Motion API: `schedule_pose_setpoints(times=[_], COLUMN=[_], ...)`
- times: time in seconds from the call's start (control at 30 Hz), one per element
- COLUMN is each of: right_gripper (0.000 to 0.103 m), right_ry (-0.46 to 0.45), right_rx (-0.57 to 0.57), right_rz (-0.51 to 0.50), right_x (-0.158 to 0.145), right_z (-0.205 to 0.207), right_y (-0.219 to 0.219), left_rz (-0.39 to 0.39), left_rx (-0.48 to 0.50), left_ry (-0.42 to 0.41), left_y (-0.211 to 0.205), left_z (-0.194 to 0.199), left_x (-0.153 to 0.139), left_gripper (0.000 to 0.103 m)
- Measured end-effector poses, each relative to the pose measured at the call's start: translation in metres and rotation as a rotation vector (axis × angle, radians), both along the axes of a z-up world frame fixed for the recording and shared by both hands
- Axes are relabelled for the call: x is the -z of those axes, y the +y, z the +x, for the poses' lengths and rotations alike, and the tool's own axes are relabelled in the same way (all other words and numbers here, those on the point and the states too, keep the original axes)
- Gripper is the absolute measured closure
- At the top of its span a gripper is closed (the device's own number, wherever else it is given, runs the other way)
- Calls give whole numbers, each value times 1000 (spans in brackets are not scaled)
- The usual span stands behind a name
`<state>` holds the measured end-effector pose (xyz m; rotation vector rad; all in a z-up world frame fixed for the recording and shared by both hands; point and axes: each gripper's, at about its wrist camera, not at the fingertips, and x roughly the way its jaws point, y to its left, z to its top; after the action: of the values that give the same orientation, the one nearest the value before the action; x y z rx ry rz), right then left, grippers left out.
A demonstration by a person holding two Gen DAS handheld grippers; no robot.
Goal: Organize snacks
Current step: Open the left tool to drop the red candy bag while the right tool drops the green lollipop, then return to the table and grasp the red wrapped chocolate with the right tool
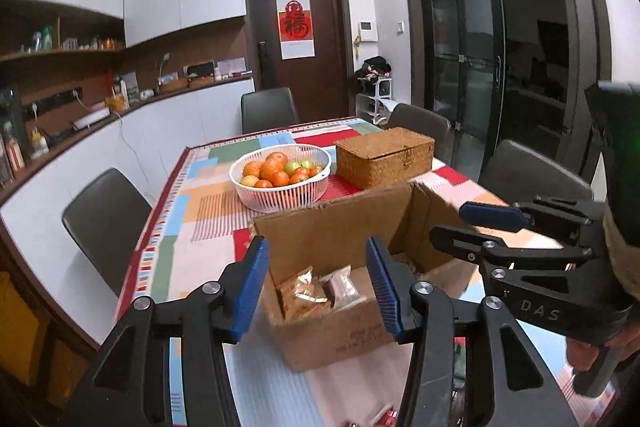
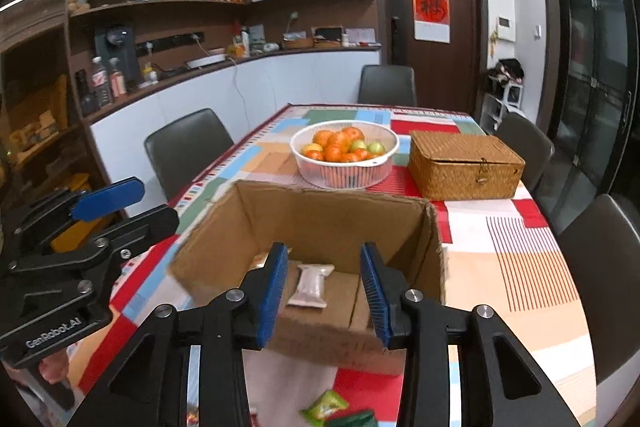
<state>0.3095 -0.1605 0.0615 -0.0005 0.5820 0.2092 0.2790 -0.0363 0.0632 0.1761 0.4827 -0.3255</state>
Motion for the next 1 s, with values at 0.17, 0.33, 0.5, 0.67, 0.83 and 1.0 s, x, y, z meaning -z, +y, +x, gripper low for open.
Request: schedule_pose_setpoints(times=[0.17,0.33,0.5,0.67,0.83,1.0], right_gripper=[64,64,64,64,64,64], right_ry=[-9,17,67,130,205,266], right_rx=[-55,-88,-125,-149,-169,-192], right_rz=[7,7,-3,-11,-17,-30], right_x=[3,16,37,59,84,106], right_z=[-30,-47,-62,-72,-77,-82], right_y=[11,18,26,30,32,38], left_rz=[33,50,58,67,74,77], left_rx=[-3,-6,1,20,39,56], left_ry=[-17,9,64,130,200,259], left_y=[5,11,14,15,17,20], left_z=[-30,-50,-64,-73,-80,-86], left_x=[4,17,36,59,82,106], left_gripper=[53,53,53,53,53,54])
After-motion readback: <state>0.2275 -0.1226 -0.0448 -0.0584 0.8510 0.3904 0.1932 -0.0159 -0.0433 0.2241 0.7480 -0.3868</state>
